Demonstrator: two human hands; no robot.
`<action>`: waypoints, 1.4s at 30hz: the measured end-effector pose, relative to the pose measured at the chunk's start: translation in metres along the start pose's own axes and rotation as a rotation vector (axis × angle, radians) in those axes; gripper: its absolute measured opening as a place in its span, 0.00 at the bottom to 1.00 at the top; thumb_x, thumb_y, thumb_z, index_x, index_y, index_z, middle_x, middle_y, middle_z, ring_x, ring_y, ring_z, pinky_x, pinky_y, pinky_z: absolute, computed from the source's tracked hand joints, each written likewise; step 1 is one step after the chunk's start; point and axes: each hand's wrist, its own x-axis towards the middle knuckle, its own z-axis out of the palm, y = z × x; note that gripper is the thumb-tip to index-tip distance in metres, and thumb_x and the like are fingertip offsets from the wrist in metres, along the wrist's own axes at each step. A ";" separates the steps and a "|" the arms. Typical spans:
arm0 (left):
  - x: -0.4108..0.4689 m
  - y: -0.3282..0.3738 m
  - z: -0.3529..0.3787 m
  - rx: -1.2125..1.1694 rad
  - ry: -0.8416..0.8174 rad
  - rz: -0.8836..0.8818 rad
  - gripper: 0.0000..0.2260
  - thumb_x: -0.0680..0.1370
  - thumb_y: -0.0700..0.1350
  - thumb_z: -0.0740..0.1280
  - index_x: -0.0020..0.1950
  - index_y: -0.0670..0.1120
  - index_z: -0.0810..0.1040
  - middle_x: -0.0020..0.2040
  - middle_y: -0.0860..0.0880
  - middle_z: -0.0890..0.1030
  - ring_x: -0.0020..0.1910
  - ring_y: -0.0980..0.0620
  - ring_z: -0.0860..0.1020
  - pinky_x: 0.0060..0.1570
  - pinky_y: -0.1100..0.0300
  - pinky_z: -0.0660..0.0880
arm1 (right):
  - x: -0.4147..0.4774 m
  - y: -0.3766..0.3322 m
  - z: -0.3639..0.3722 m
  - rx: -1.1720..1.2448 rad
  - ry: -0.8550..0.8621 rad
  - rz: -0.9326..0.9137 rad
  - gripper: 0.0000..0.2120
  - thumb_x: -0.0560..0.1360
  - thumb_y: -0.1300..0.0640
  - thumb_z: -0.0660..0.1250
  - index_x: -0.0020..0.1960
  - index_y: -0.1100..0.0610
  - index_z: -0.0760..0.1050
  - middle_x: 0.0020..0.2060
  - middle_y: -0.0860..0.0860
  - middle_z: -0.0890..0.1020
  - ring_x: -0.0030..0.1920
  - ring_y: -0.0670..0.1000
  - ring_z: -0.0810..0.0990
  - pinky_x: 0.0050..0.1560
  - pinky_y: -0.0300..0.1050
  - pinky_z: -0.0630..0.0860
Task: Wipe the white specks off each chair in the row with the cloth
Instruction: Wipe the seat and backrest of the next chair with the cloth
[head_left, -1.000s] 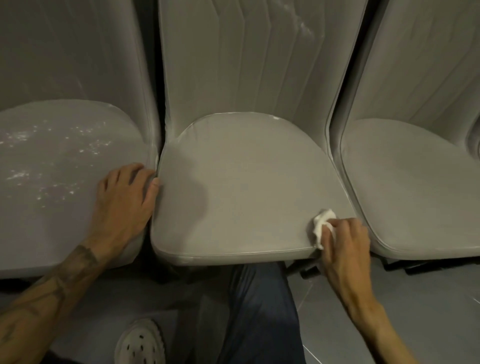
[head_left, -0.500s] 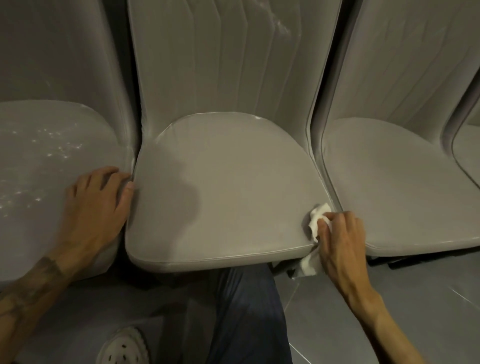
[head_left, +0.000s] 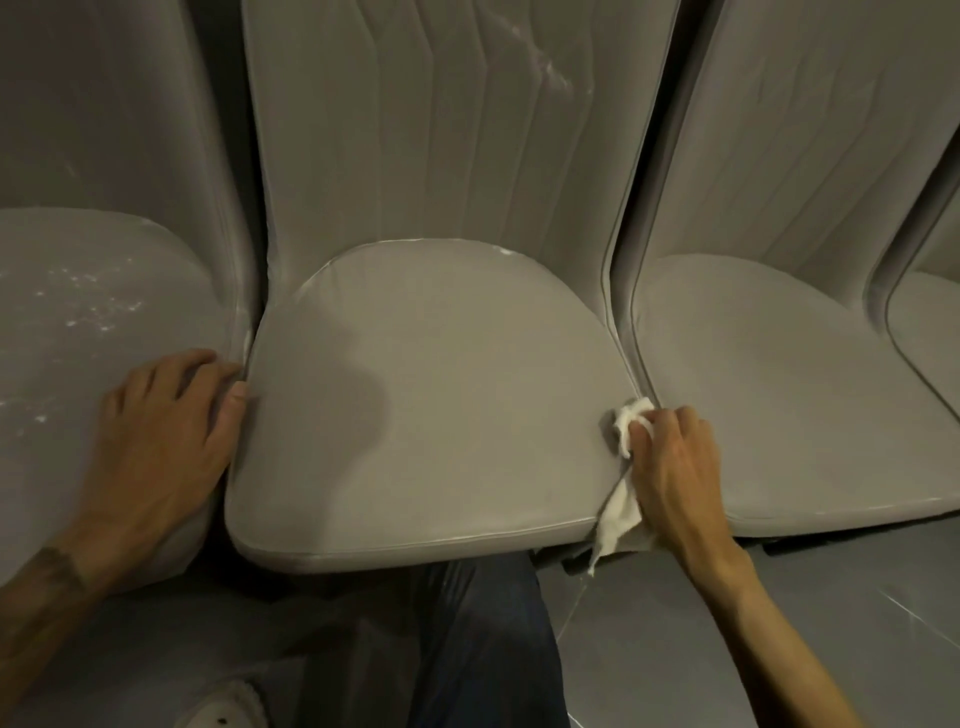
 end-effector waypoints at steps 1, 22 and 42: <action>-0.001 0.001 0.000 -0.004 0.006 -0.002 0.21 0.84 0.57 0.53 0.66 0.47 0.77 0.68 0.42 0.75 0.63 0.36 0.71 0.61 0.38 0.68 | 0.004 0.001 0.001 -0.007 -0.006 -0.002 0.15 0.80 0.51 0.54 0.44 0.61 0.72 0.42 0.58 0.74 0.39 0.59 0.69 0.39 0.54 0.67; 0.003 -0.004 0.006 0.011 -0.001 0.011 0.22 0.83 0.57 0.53 0.65 0.48 0.79 0.68 0.44 0.76 0.63 0.38 0.73 0.60 0.38 0.69 | 0.157 -0.045 0.064 -0.178 -0.020 -0.078 0.04 0.74 0.66 0.67 0.47 0.68 0.76 0.43 0.65 0.77 0.43 0.66 0.76 0.43 0.59 0.73; 0.078 -0.012 0.032 0.088 0.078 0.085 0.19 0.82 0.57 0.55 0.52 0.46 0.80 0.49 0.45 0.72 0.46 0.43 0.72 0.47 0.45 0.70 | 0.195 -0.097 0.102 -0.322 0.051 -0.095 0.05 0.71 0.66 0.68 0.48 0.62 0.80 0.45 0.58 0.77 0.44 0.61 0.74 0.44 0.54 0.70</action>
